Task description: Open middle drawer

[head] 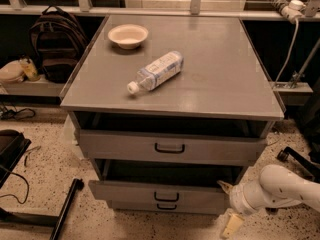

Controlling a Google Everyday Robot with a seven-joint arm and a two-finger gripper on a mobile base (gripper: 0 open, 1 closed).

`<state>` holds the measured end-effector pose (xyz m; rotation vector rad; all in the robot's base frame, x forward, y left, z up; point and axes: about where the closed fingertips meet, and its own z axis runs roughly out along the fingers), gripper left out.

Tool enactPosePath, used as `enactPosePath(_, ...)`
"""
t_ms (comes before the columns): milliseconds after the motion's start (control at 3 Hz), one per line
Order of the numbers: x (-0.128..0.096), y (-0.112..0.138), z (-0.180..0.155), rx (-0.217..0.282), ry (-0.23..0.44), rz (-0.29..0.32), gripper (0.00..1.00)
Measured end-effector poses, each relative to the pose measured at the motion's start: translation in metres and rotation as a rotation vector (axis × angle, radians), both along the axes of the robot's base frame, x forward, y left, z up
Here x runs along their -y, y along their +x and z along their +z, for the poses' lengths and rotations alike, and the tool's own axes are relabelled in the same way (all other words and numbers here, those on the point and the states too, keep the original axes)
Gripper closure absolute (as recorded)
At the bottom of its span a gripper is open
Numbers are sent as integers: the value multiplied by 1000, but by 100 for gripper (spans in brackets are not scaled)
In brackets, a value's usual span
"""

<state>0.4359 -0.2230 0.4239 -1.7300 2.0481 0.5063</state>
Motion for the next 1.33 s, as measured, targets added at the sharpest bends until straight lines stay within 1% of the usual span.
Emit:
enactPosePath(333, 1, -28, 12, -90, -1, 14, 0)
enactPosePath(667, 5, -62, 13, -221, -1, 21, 0)
enactPosePath(1000, 5, -62, 14, -221, -1, 21, 0)
enactPosePath(1333, 20, -95, 29, -325, -22, 25, 0)
